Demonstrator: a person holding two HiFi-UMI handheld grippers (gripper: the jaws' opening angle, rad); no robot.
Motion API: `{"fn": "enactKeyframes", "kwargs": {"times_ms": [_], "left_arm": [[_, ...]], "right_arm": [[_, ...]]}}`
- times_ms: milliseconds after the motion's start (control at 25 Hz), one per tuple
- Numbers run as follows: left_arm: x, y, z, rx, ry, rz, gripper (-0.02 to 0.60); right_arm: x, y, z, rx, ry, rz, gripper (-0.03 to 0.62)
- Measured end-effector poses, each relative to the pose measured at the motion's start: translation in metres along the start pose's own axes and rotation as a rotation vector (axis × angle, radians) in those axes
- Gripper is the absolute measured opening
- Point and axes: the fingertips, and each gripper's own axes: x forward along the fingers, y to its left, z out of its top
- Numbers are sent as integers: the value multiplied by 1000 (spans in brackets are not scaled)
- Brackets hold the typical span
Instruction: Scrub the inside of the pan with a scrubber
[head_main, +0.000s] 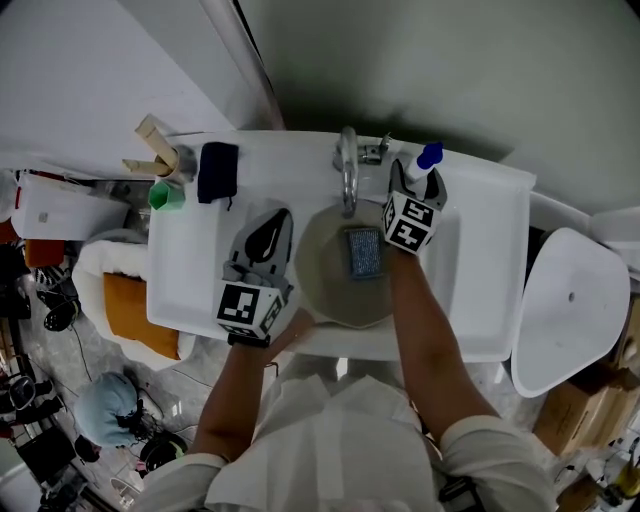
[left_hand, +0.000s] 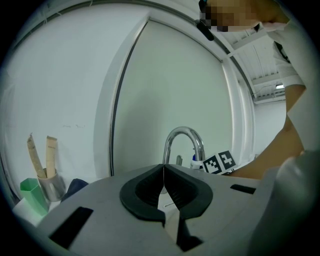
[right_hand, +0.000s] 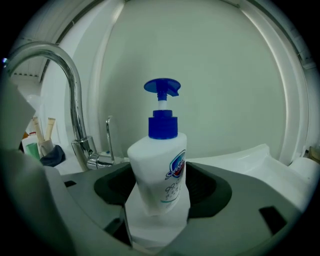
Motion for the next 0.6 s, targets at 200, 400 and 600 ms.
{"fn": "enactKeyframes", "kwargs": {"times_ms": [200,400,600], "left_arm": [[0,1,0,2,-3,-3,17],[3,3,3,1,-12,-5,17],[7,4,3,-3,-17,-12,17]], "right_arm": [[2,-5,1,-52,-5,39,268],[-4,-12,-1,-108,2,184,228],[-4,-16,0,-132,-4,203,219]]}}
